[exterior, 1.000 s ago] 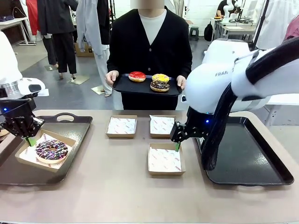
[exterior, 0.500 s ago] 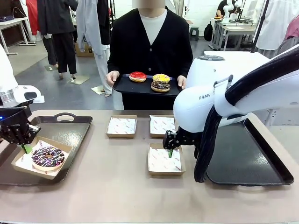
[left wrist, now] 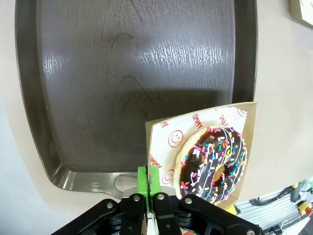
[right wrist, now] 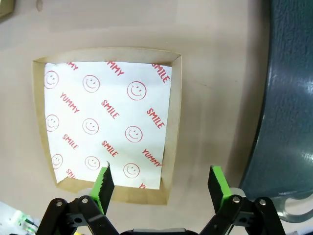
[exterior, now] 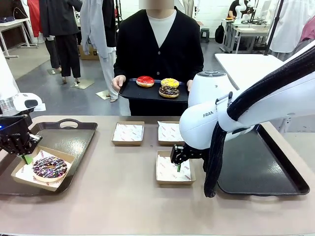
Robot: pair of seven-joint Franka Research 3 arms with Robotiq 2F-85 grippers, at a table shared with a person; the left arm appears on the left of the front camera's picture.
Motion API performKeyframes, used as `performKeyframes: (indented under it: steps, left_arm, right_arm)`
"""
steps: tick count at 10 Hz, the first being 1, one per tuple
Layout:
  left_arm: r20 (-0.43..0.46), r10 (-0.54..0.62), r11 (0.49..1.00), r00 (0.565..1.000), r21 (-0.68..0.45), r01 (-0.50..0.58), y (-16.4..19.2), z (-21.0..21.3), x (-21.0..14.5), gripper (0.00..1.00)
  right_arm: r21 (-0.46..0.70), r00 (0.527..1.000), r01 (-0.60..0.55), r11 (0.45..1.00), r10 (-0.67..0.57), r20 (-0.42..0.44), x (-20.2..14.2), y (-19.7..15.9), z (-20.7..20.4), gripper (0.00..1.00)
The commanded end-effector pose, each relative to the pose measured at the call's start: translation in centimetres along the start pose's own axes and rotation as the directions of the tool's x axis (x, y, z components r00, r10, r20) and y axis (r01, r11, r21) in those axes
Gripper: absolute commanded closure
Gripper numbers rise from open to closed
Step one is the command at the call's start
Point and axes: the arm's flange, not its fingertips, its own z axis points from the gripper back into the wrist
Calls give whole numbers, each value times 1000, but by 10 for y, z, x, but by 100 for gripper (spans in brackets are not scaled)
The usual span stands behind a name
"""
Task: Individually package the donuts and arrange them on the tray.
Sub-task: Place the picked Paper togo box on the Handle tray while simultaneously picking up another Paper togo box from the table with the other hand.
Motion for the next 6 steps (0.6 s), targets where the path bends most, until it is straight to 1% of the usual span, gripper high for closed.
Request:
performKeyframes:
  steps: [1, 3, 6]
  left_arm:
    - [13, 1, 1000, 1000, 4, -1, 2, -7, 4, 99]
    - [6, 5, 1000, 1000, 9, -5, 2, -8, 6, 99]
    - [-2, 10, 1000, 1000, 12, -9, 1, -11, 8, 99]
  right_arm:
    - [-16, 999, 45, 999, -45, 23, 10, 10, -6, 0]
    - [-6, 998, 66, 998, -66, 19, 13, 12, -11, 0]
    - [1, 998, 66, 998, -66, 13, 15, 11, -12, 0]
